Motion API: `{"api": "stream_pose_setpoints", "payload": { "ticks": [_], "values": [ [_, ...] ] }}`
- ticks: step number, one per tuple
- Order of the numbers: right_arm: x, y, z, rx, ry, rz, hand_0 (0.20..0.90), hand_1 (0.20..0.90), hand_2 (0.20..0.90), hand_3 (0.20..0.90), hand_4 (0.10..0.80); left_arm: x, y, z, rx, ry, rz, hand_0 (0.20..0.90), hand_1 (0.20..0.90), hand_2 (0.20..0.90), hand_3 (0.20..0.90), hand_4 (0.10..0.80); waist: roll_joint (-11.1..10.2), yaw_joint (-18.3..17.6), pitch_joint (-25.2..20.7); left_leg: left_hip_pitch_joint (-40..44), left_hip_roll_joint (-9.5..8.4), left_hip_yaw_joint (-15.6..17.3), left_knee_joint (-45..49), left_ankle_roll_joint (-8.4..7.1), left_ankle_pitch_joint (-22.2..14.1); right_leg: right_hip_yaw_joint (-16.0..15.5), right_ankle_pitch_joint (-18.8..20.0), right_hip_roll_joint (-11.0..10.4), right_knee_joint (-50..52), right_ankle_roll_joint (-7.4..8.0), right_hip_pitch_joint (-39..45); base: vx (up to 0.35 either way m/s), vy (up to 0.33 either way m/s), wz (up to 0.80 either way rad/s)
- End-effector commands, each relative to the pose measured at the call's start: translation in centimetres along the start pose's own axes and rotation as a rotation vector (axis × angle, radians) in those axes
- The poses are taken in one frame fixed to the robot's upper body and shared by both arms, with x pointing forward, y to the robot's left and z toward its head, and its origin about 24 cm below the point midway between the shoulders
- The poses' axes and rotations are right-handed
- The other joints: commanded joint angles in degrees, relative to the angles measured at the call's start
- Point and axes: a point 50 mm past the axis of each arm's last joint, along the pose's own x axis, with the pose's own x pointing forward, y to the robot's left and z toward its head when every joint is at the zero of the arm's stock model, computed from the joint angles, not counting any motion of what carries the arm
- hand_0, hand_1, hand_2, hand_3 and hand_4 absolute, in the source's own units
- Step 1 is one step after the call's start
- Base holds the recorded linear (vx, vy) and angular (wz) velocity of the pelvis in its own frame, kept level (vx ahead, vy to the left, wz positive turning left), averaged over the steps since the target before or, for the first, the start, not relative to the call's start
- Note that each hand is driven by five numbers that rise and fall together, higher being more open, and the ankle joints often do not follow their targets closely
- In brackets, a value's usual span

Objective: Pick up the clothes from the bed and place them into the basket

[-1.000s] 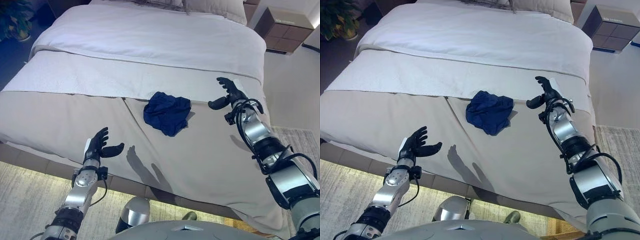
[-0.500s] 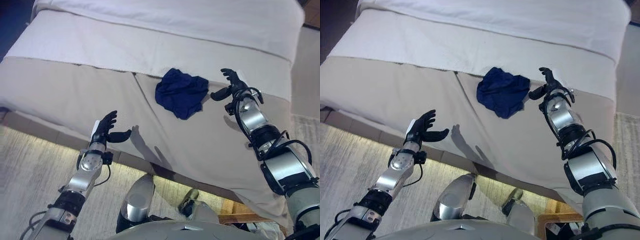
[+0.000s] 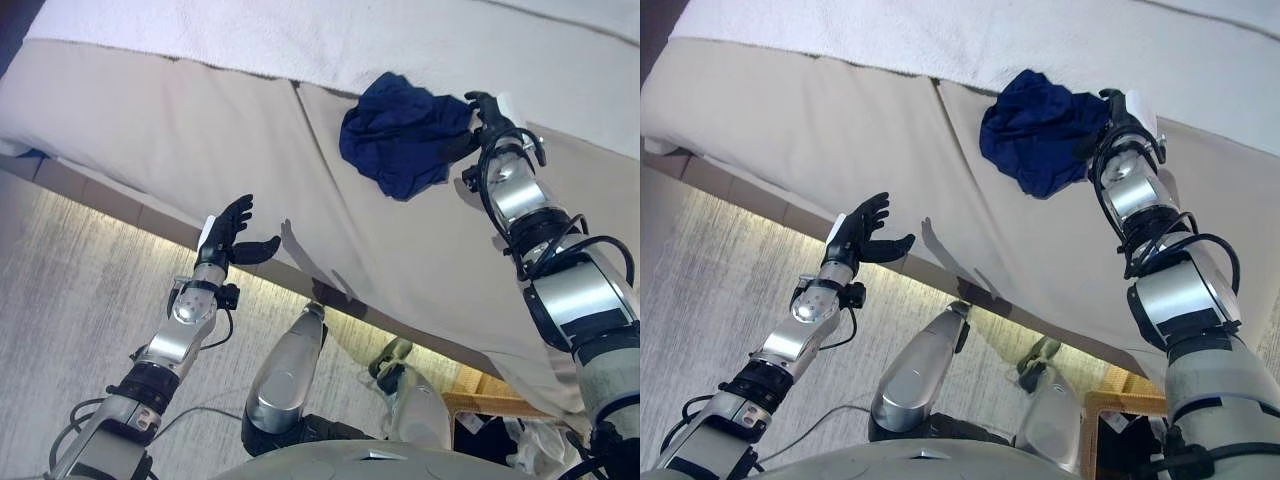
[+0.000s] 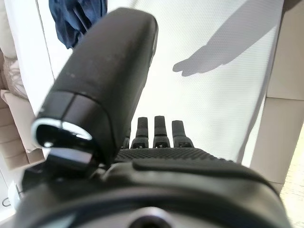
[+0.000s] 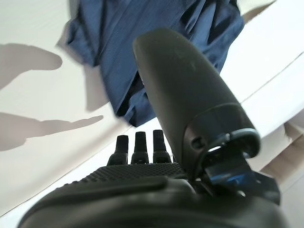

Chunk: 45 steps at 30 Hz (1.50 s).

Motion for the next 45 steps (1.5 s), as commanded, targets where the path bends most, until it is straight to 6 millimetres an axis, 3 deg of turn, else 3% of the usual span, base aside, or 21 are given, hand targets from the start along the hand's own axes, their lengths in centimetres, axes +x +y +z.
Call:
{"api": "stream_pose_setpoints", "payload": {
  "ticks": [1, 6, 13, 25, 26, 27, 28, 29, 30, 31, 45],
  "values": [
    [0.5, -5.4, 6.9, -0.035, -0.200, -0.195, 0.900, 0.900, 0.900, 0.900, 0.800, -0.4, -0.9, 5.1, -0.094, -0.272, -0.013, 0.900, 0.900, 0.900, 0.900, 0.800, 1.0, 1.2, -0.9, -3.4, 2.42, 6.6, 12.1, 2.68, -12.3, 1.5, -2.9, -1.2, 10.1, -2.31, -3.8, -0.035, 0.118, 0.11],
    [0.7, -5.8, 6.4, -0.006, -0.156, -0.222, 0.900, 0.900, 0.900, 0.900, 0.800, -0.9, -1.8, 6.2, -0.150, -0.327, -0.030, 0.900, 0.900, 0.900, 0.900, 0.800, 1.9, 1.4, -0.9, -8.3, 1.24, 6.6, 18.3, 3.65, -15.3, 2.0, -5.9, -2.0, 17.6, -3.47, -9.4, -0.003, 0.078, 0.15],
    [0.9, -6.5, 6.3, -0.009, -0.106, -0.249, 0.900, 0.900, 0.900, 0.900, 0.800, -1.4, -2.8, 6.2, -0.197, -0.319, -0.040, 0.900, 0.900, 0.900, 0.900, 0.800, 3.1, 1.4, -0.9, -14.8, 1.31, 7.2, 26.1, 4.67, -18.5, 2.4, -9.8, -2.7, 27.1, -4.83, -17.1, -0.006, 0.078, 0.10],
    [1.3, -7.4, 2.9, -0.154, 0.039, -0.200, 0.900, 0.900, 0.900, 0.900, 0.800, -2.3, -3.7, 6.2, -0.244, -0.348, -0.032, 0.900, 0.900, 0.900, 0.900, 0.800, 4.6, 0.9, -0.9, -22.1, 1.29, 7.4, 35.2, 5.55, -22.2, 4.3, -13.7, -3.0, 36.1, -6.51, -25.8, -0.007, 0.020, 0.03],
    [1.3, -7.5, 2.9, -0.162, 0.045, -0.197, 0.822, 0.822, 0.822, 0.809, 0.709, -2.3, -3.7, 6.2, -0.244, -0.349, -0.031, 0.900, 0.900, 0.900, 0.900, 0.800, 4.8, 0.8, -0.9, -22.4, 1.28, 7.4, 35.9, 5.64, -22.5, 4.6, -14.0, -2.9, 36.6, -6.67, -26.2, -0.014, -0.011, -0.21],
    [1.4, -7.6, 2.8, -0.164, 0.049, -0.195, 0.660, 0.660, 0.660, 0.620, 0.520, -2.3, -3.7, 6.2, -0.244, -0.348, -0.030, 0.900, 0.900, 0.900, 0.900, 0.800, 4.8, 0.7, -0.9, -22.5, 1.27, 7.4, 36.3, 5.68, -22.7, 4.7, -14.3, -2.9, 37.0, -6.77, -26.5, 0.000, 0.000, 0.00],
    [1.4, -7.8, 2.8, -0.166, 0.053, -0.196, 0.564, 0.564, 0.564, 0.507, 0.407, -2.3, -3.7, 6.1, -0.243, -0.346, -0.029, 0.900, 0.900, 0.900, 0.900, 0.800, 4.9, 0.6, -0.9, -22.5, 1.27, 7.4, 36.6, 5.74, -22.8, 4.9, -14.4, -2.8, 37.2, -6.88, -26.6, -0.008, -0.010, 0.27],
    [1.4, -7.9, 2.9, -0.168, 0.052, -0.203, 0.408, 0.408, 0.408, 0.326, 0.226, -2.3, -3.7, 6.1, -0.243, -0.344, -0.028, 0.900, 0.900, 0.900, 0.900, 0.800, 5.0, 0.5, -0.9, -22.6, 1.31, 7.5, 36.9, 5.77, -22.9, 5.2, -14.6, -2.7, 37.5, -6.95, -26.8, -0.004, -0.008, 0.30],
    [1.4, -7.9, 2.9, -0.168, 0.051, -0.204, 0.335, 0.335, 0.335, 0.241, 0.141, -2.3, -3.7, 6.1, -0.244, -0.344, -0.028, 0.900, 0.900, 0.900, 0.900, 0.800, 5.0, 0.5, -0.9, -22.6, 1.31, 7.5, 36.9, 5.77, -22.9, 5.2, -14.6, -2.7, 37.5, -6.95, -26.9, -0.014, -0.012, -0.06],
    [1.4, -8.2, 3.0, -0.163, 0.042, -0.218, 0.300, 0.300, 0.300, 0.200, 0.100, -2.4, -3.7, 6.0, -0.246, -0.344, -0.027, 0.900, 0.900, 0.900, 0.900, 0.800, 5.2, 0.2, -0.9, -22.8, 1.29, 7.4, 37.3, 5.63, -22.9, 5.6, -14.6, -2.6, 37.8, -6.96, -27.1, -0.017, -0.013, -0.40],
    [1.1, -9.9, 4.9, -0.154, -0.078, -0.330, 0.300, 0.300, 0.300, 0.200, 0.100, -2.5, -3.4, 5.6, -0.232, -0.327, -0.018, 0.900, 0.900, 0.900, 0.900, 0.800, 4.9, -0.8, -0.9, -16.4, 1.61, 7.5, 33.6, 4.93, -22.0, 5.9, -14.0, -2.5, 35.1, -6.74, -22.0, -0.004, -0.011, 0.00]
  ]
}}
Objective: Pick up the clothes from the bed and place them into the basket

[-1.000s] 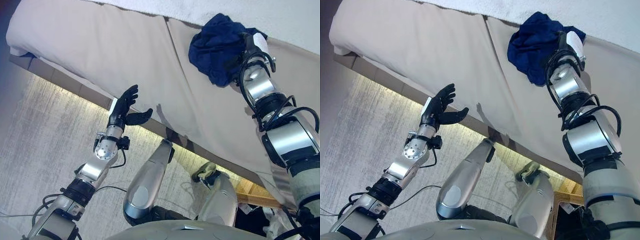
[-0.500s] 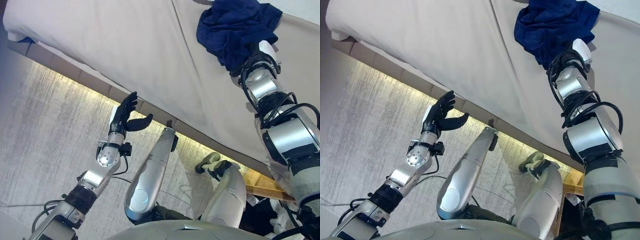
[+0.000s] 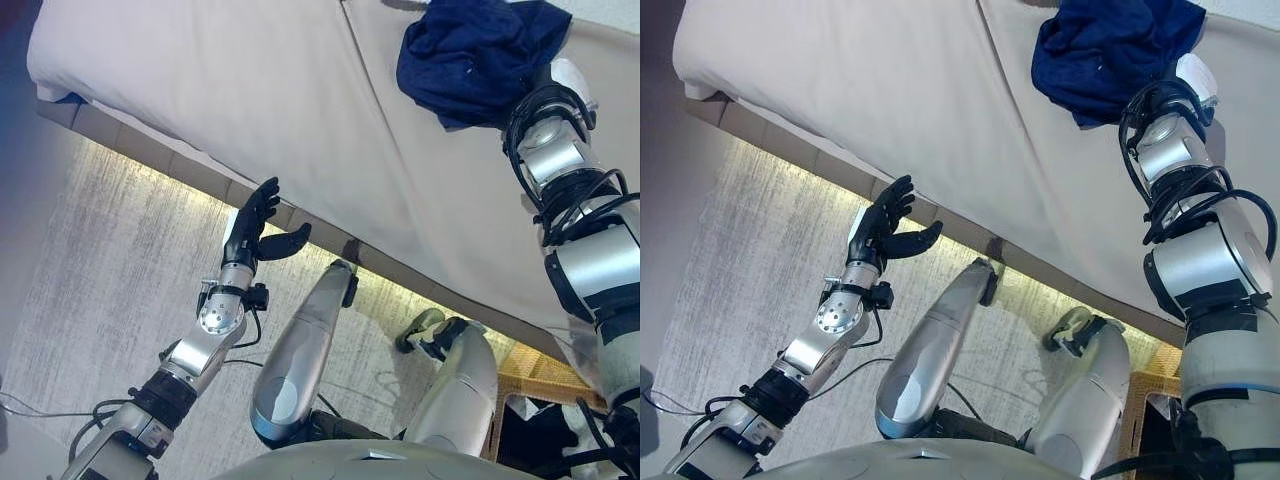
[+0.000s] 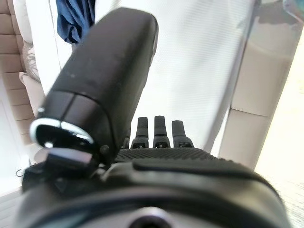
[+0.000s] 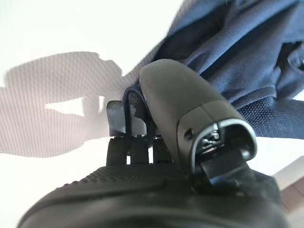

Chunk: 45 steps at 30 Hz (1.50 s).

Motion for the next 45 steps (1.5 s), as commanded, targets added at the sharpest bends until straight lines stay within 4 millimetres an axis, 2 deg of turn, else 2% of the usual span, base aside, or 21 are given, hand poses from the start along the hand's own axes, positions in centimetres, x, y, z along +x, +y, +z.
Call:
{"api": "stream_pose_setpoints", "payload": {
  "ticks": [1, 7, 11, 15, 16, 17, 19, 26, 31, 35, 38, 40, 41, 42, 43, 44, 45],
  "values": [
    [-0.2, -4.8, 4.7, -0.016, -0.213, -0.199, 0.300, 0.300, 0.300, 0.200, 0.100, 0.1, -0.1, 3.5, -0.071, -0.193, 0.003, 0.900, 0.900, 0.900, 0.900, 0.800, 1.4, -0.1, -2.0, 5.7, 1.45, 1.1, -1.5, 0.80, -6.0, -1.9, 1.6, 3.7, -1.8, -0.09, 4.6, 0.003, -0.006, -0.07],
    [-0.4, -4.9, 5.1, 0.007, -0.257, -0.199, 0.300, 0.300, 0.300, 0.200, 0.100, 0.5, 0.3, 3.3, -0.037, -0.178, 0.015, 0.900, 0.900, 0.900, 0.900, 0.800, 0.1, -0.9, -2.0, 13.5, 2.51, 1.4, -6.6, 0.29, -5.1, -2.2, 2.8, 3.6, -6.5, 0.74, 12.0, 0.031, -0.009, -0.09],
    [-0.7, -5.3, 5.7, 0.068, -0.301, -0.226, 0.300, 0.300, 0.300, 0.200, 0.100, 1.2, 0.8, 3.7, -0.007, -0.173, 0.024, 0.900, 0.900, 0.900, 0.900, 0.800, -0.9, -1.8, -2.0, 19.6, 3.68, 2.0, -11.0, -0.24, -3.8, -2.3, 4.5, 3.6, -10.9, 1.85, 17.7, 0.015, -0.037, -0.14],
    [-1.1, -6.1, 6.2, 0.121, -0.361, -0.259, 0.300, 0.300, 0.300, 0.200, 0.100, 1.5, 1.4, 3.3, 0.039, -0.133, 0.031, 0.900, 0.900, 0.900, 0.900, 0.800, -2.5, -3.0, -4.7, 25.0, 5.07, 2.5, -15.7, -0.90, -2.9, -2.3, 6.0, 4.1, -16.4, 2.61, 23.2, 0.041, -0.031, -0.13],
    [-1.3, -6.6, 6.1, 0.146, -0.378, -0.274, 0.300, 0.300, 0.300, 0.200, 0.100, 1.6, 1.7, 3.0, 0.055, -0.111, 0.039, 0.900, 0.900, 0.900, 0.900, 0.800, -3.0, -3.8, -6.7, 26.7, 5.71, 2.9, -18.9, -0.95, -0.8, -2.8, 8.1, 4.8, -20.3, 2.15, 25.3, 0.014, -0.019, -0.15],
    [-1.3, -6.7, 6.1, 0.151, -0.379, -0.279, 0.300, 0.300, 0.300, 0.200, 0.100, 1.6, 1.7, 2.9, 0.058, -0.110, 0.040, 0.900, 0.900, 0.900, 0.900, 0.800, -3.1, -4.0, -7.0, 27.1, 5.83, 2.9, -19.3, -1.04, -0.6, -2.8, 8.3, 4.9, -20.9, 2.17, 25.8, 0.017, -0.029, -0.27],
    [-1.4, -7.7, 5.6, 0.173, -0.392, -0.302, 0.300, 0.300, 0.300, 0.200, 0.100, 1.6, 2.4, 2.5, 0.074, -0.082, 0.057, 0.900, 0.900, 0.900, 0.900, 0.800, -4.0, -5.4, -9.7, 30.3, 7.03, 4.0, -23.2, -1.86, 0.6, -2.3, 9.8, 6.2, -25.7, 2.78, 28.7, 0.067, -0.050, -0.21],
    [-1.3, -11.8, 2.7, 0.224, -0.358, -0.372, 0.300, 0.300, 0.300, 0.200, 0.100, 1.3, 3.2, 1.0, 0.099, -0.015, 0.076, 0.900, 0.900, 0.900, 0.900, 0.800, -6.3, -8.8, -16.4, 36.5, 8.87, 6.8, -30.4, -3.21, 2.7, -0.6, 13.3, 9.3, -36.5, 4.53, 34.6, 0.046, -0.041, -0.19],
    [-1.5, -14.8, 1.0, 0.197, -0.330, -0.440, 0.300, 0.300, 0.300, 0.200, 0.100, 1.0, 3.2, 0.2, 0.100, 0.009, 0.064, 0.900, 0.900, 0.900, 0.900, 0.800, -7.3, -10.4, -19.4, 37.7, 8.91, 7.6, -32.3, -3.52, 3.4, 0.7, 14.9, 10.5, -40.1, 5.05, 35.5, 0.004, 0.001, -0.23],
    [-2.0, -17.5, -0.7, 0.190, -0.301, -0.525, 0.300, 0.300, 0.300, 0.200, 0.100, 0.3, 3.7, -0.9, 0.052, 0.053, 0.047, 0.900, 0.900, 0.900, 0.900, 0.800, -8.1, -12.2, -20.9, 38.9, 8.38, 9.6, -32.9, -2.97, 2.5, 1.0, 16.1, 11.0, -42.2, 5.52, 36.0, 0.026, 0.030, -0.13],
    [-2.5, -18.7, -1.7, 0.186, -0.273, -0.585, 0.300, 0.300, 0.300, 0.200, 0.100, -0.6, 4.2, -2.9, -0.033, 0.130, 0.050, 0.900, 0.900, 0.900, 0.900, 0.800, -8.5, -14.0, -22.6, 40.8, 7.58, 11.3, -37.5, -2.96, 4.4, 1.8, 21.1, 11.0, -48.2, 7.64, 36.5, 0.014, 0.014, -0.14],
    [-2.7, -19.0, -1.9, 0.187, -0.280, -0.597, 0.300, 0.300, 0.300, 0.200, 0.100, -1.0, 4.9, -3.1, -0.014, 0.125, 0.090, 0.900, 0.900, 0.900, 0.900, 0.800, -8.1, -14.7, -23.3, 43.2, 7.89, 13.6, -43.3, -3.55, 6.7, 0.6, 25.8, 10.6, -49.8, 9.22, 35.9, -0.067, 0.023, -0.39],
    [-2.8, -19.1, -1.7, 0.192, -0.289, -0.595, 0.300, 0.300, 0.300, 0.200, 0.100, -1.0, 5.3, -2.9, -0.009, 0.117, 0.120, 0.900, 0.900, 0.900, 0.900, 0.800, -7.8, -14.7, -23.5, 44.0, 8.29, 15.0, -45.2, -3.54, 7.6, -0.7, 26.5, 10.3, -47.8, 9.53, 35.1, -0.117, 0.025, -0.56],
    [-2.9, -19.3, -1.6, 0.196, -0.292, -0.597, 0.300, 0.300, 0.300, 0.200, 0.100, -1.1, 5.6, -2.7, -0.004, 0.109, 0.138, 0.900, 0.900, 0.900, 0.900, 0.800, -7.5, -14.5, -23.5, 44.4, 8.70, 16.0, -46.2, -3.42, 8.1, -1.8, 26.0, 10.3, -45.9, 9.48, 34.8, -0.161, -0.004, -0.66],
    [-3.0, -19.6, -1.7, 0.202, -0.294, -0.607, 0.300, 0.300, 0.300, 0.200, 0.100, -0.9, 6.0, -2.2, 0.002, 0.095, 0.160, 0.900, 0.900, 0.900, 0.900, 0.800, -7.1, -14.4, -23.8, 44.5, 9.25, 16.9, -47.1, -3.21, 8.9, -2.3, 23.4, 11.4, -43.9, 8.94, 34.7, -0.142, -0.039, -0.76],
    [-3.0, -19.9, -1.8, 0.202, -0.294, -0.616, 0.300, 0.300, 0.300, 0.200, 0.100, -0.8, 6.4, -1.9, 0.009, 0.088, 0.168, 0.900, 0.900, 0.900, 0.900, 0.800, -7.3, -14.5, -24.1, 44.2, 9.06, 16.6, -47.3, -3.09, 9.0, -2.3, 22.4, 12.4, -44.5, 8.64, 34.9, -0.129, -0.073, -0.74],
    [-3.1, -20.1, -1.9, 0.202, -0.295, -0.624, 0.300, 0.300, 0.300, 0.200, 0.100, -0.7, 6.6, -1.8, 0.009, 0.085, 0.178, 0.900, 0.900, 0.900, 0.900, 0.800, -7.5, -14.6, -24.3, 44.2, 8.94, 16.3, -47.7, -3.29, 9.3, -2.3, 23.0, 12.7, -45.7, 8.60, 35.2, -0.109, -0.122, -0.59]
  ]
}}
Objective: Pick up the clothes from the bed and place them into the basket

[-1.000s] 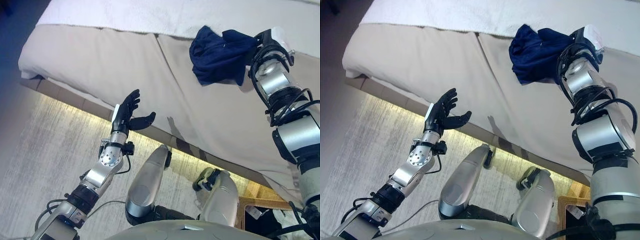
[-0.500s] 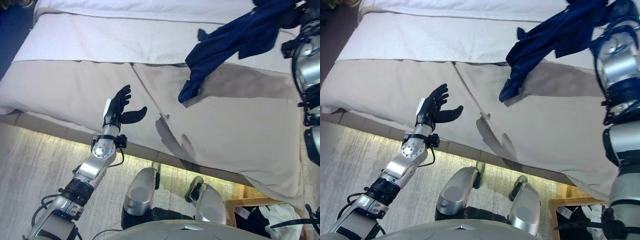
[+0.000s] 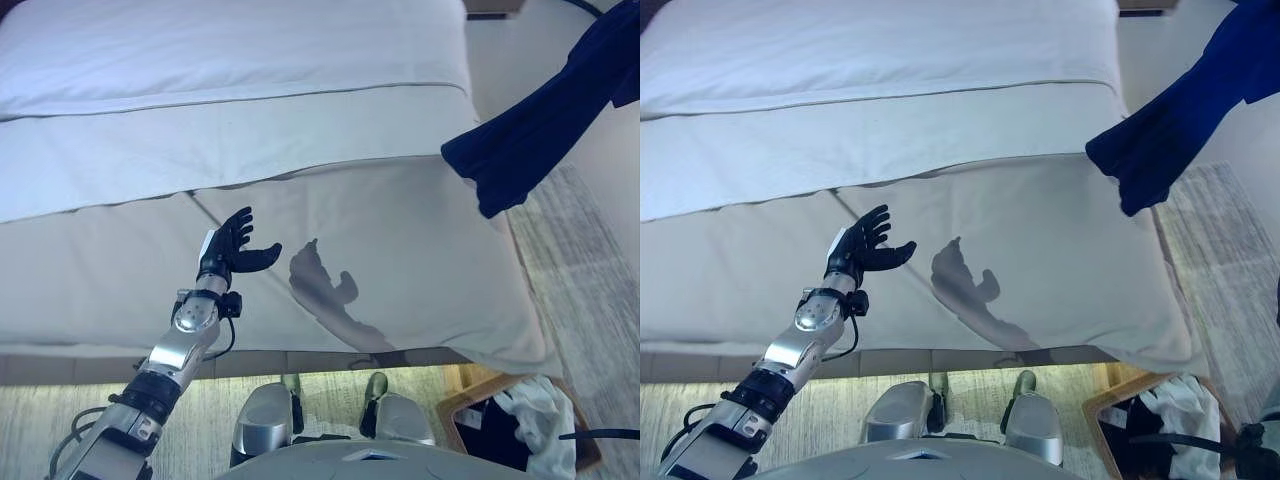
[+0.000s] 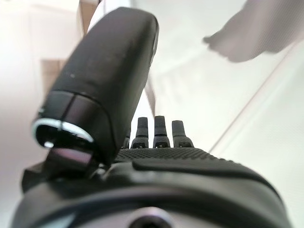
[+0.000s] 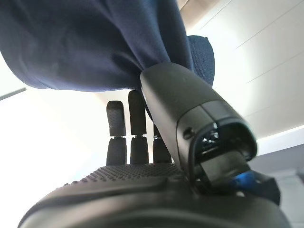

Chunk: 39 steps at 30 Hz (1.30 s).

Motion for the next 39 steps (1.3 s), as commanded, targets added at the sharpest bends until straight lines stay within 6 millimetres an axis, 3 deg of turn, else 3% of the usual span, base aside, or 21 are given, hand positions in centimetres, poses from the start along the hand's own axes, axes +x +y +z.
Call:
{"api": "stream_pose_setpoints", "payload": {
  "ticks": [1, 3, 5, 7, 8, 9, 11, 16, 26, 31, 39],
  "values": [
    [0.0, -3.8, 1.6, -0.018, -0.171, -0.139, 0.300, 0.300, 0.300, 0.200, 0.100, -0.7, 2.1, 2.0, -0.046, -0.153, 0.089, 0.900, 0.900, 0.900, 0.900, 0.800, -0.4, -1.0, -14.3, 7.2, 0.47, 1.3, -18.2, -2.42, 4.1, -2.2, -4.3, -1.5, 2.6, 10.59, -1.7, -0.077, -0.105, -0.38],
    [0.0, -4.4, 1.1, -0.039, -0.162, -0.149, 0.300, 0.300, 0.300, 0.200, 0.100, -0.6, 2.2, 1.5, -0.050, -0.139, 0.100, 0.900, 0.900, 0.900, 0.900, 0.800, -0.8, -1.9, -15.0, 8.1, 0.48, 0.4, -20.1, -2.89, 4.7, -0.8, -5.4, 0.4, 0.2, 9.82, -0.7, -0.009, -0.094, -0.38],
    [0.1, -4.9, 0.6, -0.057, -0.152, -0.152, 0.300, 0.300, 0.300, 0.200, 0.100, -0.6, 2.2, 1.0, -0.044, -0.122, 0.107, 0.900, 0.900, 0.900, 0.900, 0.800, -1.1, -2.3, -16.1, 9.3, -0.70, -2.3, -23.0, -3.07, 5.5, 1.4, -5.6, 2.5, -2.9, 9.01, 1.0, 0.038, -0.090, -0.29],
    [0.1, -5.0, 0.6, -0.057, -0.152, -0.150, 0.300, 0.300, 0.300, 0.200, 0.100, -0.7, 2.1, 0.9, -0.043, -0.120, 0.114, 0.900, 0.900, 0.900, 0.900, 0.800, -1.2, -2.3, -16.5, 9.3, -1.24, -3.4, -23.3, -3.04, 5.5, 2.2, -5.3, 3.0, -4.1, 8.77, 1.3, 0.027, -0.062, -0.23],
    [0.1, -4.8, 0.4, -0.055, -0.147, -0.136, 0.300, 0.300, 0.300, 0.200, 0.100, -0.7, 2.1, 0.8, -0.044, -0.115, 0.144, 0.900, 0.900, 0.900, 0.900, 0.800, -1.4, -2.0, -16.8, 9.6, -3.01, -7.9, -23.3, -2.53, 4.5, 4.9, -5.1, 4.0, -5.7, 8.48, 2.0, 0.038, -0.078, -0.37],
    [0.1, -4.5, 0.3, -0.056, -0.142, -0.131, 0.300, 0.300, 0.300, 0.200, 0.100, -0.7, 2.3, 0.7, -0.052, -0.115, 0.163, 0.900, 0.900, 0.900, 0.900, 0.800, -1.5, -2.1, -17.2, 9.5, -3.59, -9.4, -23.2, -2.22, 4.4, 6.6, -4.9, 4.6, -6.4, 8.29, 1.8, 0.040, -0.072, -0.46],
    [0.0, -4.4, -0.1, -0.054, -0.131, -0.127, 0.300, 0.300, 0.300, 0.200, 0.100, -0.8, 2.5, 0.7, -0.059, -0.115, 0.177, 0.900, 0.900, 0.900, 0.900, 0.800, -1.4, -2.6, -17.4, 9.8, -3.31, -8.1, -23.2, -2.25, 4.2, 7.4, -4.8, 5.0, -7.0, 8.14, 2.0, 0.022, -0.028, -0.56],
    [-1.3, -4.1, -4.0, -0.057, -0.042, -0.132, 0.300, 0.300, 0.300, 0.200, 0.100, -0.5, 2.7, 0.8, -0.030, -0.120, 0.186, 0.900, 0.900, 0.900, 0.900, 0.800, -0.9, -4.9, -17.8, 10.7, -2.63, -5.2, -24.8, -2.70, 4.5, 7.8, -3.1, 5.0, -9.9, 8.67, 2.7, -0.010, -0.030, -0.32],
    [-3.6, -3.4, -10.2, -0.075, 0.133, -0.063, 0.300, 0.300, 0.300, 0.200, 0.100, 0.0, 3.0, 1.3, -0.008, -0.126, 0.169, 0.900, 0.900, 0.900, 0.900, 0.800, -0.3, -8.1, -17.4, 11.5, -1.97, -2.6, -25.1, -2.67, 4.1, 10.6, -2.2, 5.6, -10.4, 9.10, 1.6, -0.032, -0.025, -0.19],
    [-5.5, -1.9, -13.6, -0.195, 0.213, 0.082, 0.300, 0.300, 0.300, 0.200, 0.100, 0.3, 2.2, 1.3, 0.014, -0.113, 0.127, 0.900, 0.900, 0.900, 0.900, 0.800, 0.0, -10.1, -17.0, 12.0, -1.44, -0.4, -24.7, -2.89, 4.2, 12.1, -1.9, 6.1, -10.7, 8.95, 1.3, -0.006, -0.057, -0.23],
    [-8.0, -0.2, -16.8, -0.172, 0.302, 0.150, 0.300, 0.300, 0.300, 0.200, 0.100, 0.6, 1.9, 1.6, 0.044, -0.096, 0.105, 0.900, 0.900, 0.900, 0.900, 0.800, 1.0, -12.4, -16.2, 12.0, -0.68, 1.7, -23.9, -3.46, 4.1, 13.9, -1.5, 7.1, -11.1, 8.76, 0.5, -0.009, -0.086, -0.12]
  ]
}}
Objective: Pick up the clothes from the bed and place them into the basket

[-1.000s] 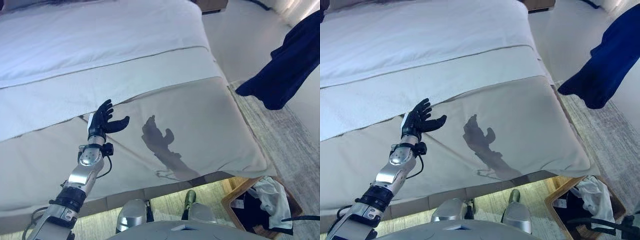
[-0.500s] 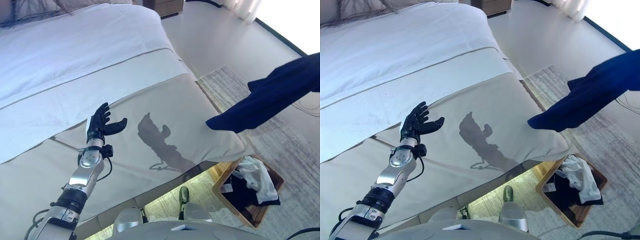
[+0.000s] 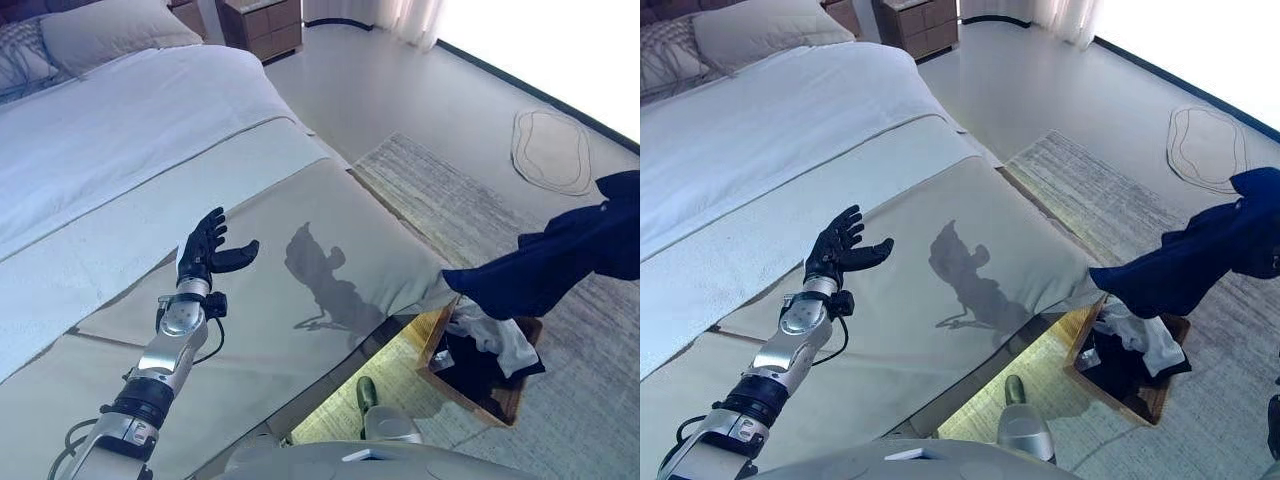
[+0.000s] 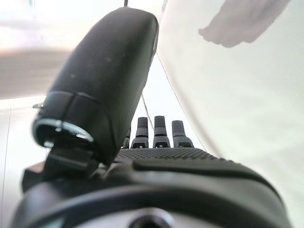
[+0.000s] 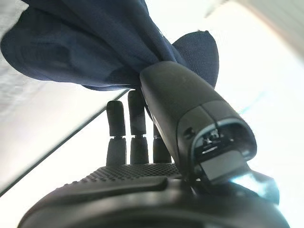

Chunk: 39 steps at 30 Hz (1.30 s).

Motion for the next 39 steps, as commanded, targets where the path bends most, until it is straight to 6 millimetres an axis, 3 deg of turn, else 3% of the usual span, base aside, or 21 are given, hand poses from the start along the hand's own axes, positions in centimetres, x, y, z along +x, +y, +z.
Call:
{"api": "stream_pose_setpoints", "payload": {
  "ticks": [1, 12, 19, 20, 21, 39],
  "values": [
    [0.4, -2.5, 3.2, 0.010, -0.157, -0.103, 0.300, 0.300, 0.300, 0.200, 0.100, 0.6, -0.3, 1.9, 0.046, -0.110, -0.015, 0.900, 0.900, 0.900, 0.900, 0.800, 1.3, 0.2, -6.5, -1.1, 1.93, -5.7, 1.9, -2.23, -5.4, -2.6, -3.8, 3.8, 1.0, 0.26, 0.0, -0.020, -0.081, -0.12],
    [-0.3, 0.5, 0.0, 0.030, -0.057, -0.030, 0.300, 0.300, 0.300, 0.200, 0.100, 0.7, -1.3, 2.3, 0.051, -0.114, -0.054, 0.900, 0.900, 0.900, 0.900, 0.800, 4.3, -1.2, -4.9, -2.1, 1.96, -4.9, 2.9, -2.70, -5.6, -1.5, -3.8, 3.9, 0.9, 0.04, -1.3, -0.024, -0.034, -0.08],
    [-0.5, 1.1, -2.0, 0.024, 0.028, -0.033, 0.300, 0.300, 0.300, 0.200, 0.100, 0.4, -1.4, 2.2, 0.056, -0.116, -0.075, 0.900, 0.900, 0.900, 0.900, 0.800, 5.3, -1.4, -4.3, -2.4, 2.21, -4.2, 3.5, -2.86, -6.0, -1.2, -3.8, 3.8, 0.9, -0.11, -1.6, 0.004, -0.012, -0.03],
    [-0.5, 1.0, -2.3, 0.021, 0.036, -0.037, 0.328, 0.328, 0.328, 0.233, 0.133, 0.4, -1.5, 2.3, 0.052, -0.117, -0.075, 0.900, 0.900, 0.900, 0.900, 0.800, 5.5, -1.5, -4.3, -2.4, 2.25, -4.2, 3.5, -2.90, -6.0, -1.2, -3.8, 3.8, 0.9, -0.11, -1.6, 0.020, 0.006, -0.10],
    [-0.6, 0.8, -3.0, 0.008, 0.055, -0.053, 0.900, 0.900, 0.900, 0.900, 0.800, 0.4, -1.5, 2.3, 0.046, -0.120, -0.076, 0.900, 0.900, 0.900, 0.900, 0.800, 5.8, -1.5, -4.2, -2.4, 2.28, -4.1, 3.5, -2.91, -5.9, -1.1, -3.8, 3.8, 0.8, -0.12, -1.7, 0.019, 0.009, -0.08],
    [-0.8, 0.6, -4.9, -0.012, 0.131, -0.107, 0.900, 0.900, 0.900, 0.900, 0.800, 0.2, -1.9, 2.3, 0.049, -0.115, -0.103, 0.900, 0.900, 0.900, 0.900, 0.800, 6.8, -1.3, -4.0, -2.8, 2.34, -3.9, 3.5, -3.01, -5.9, -0.9, -3.8, 3.6, 0.8, -0.19, -2.3, 0.002, 0.000, 0.00]
  ]
}}
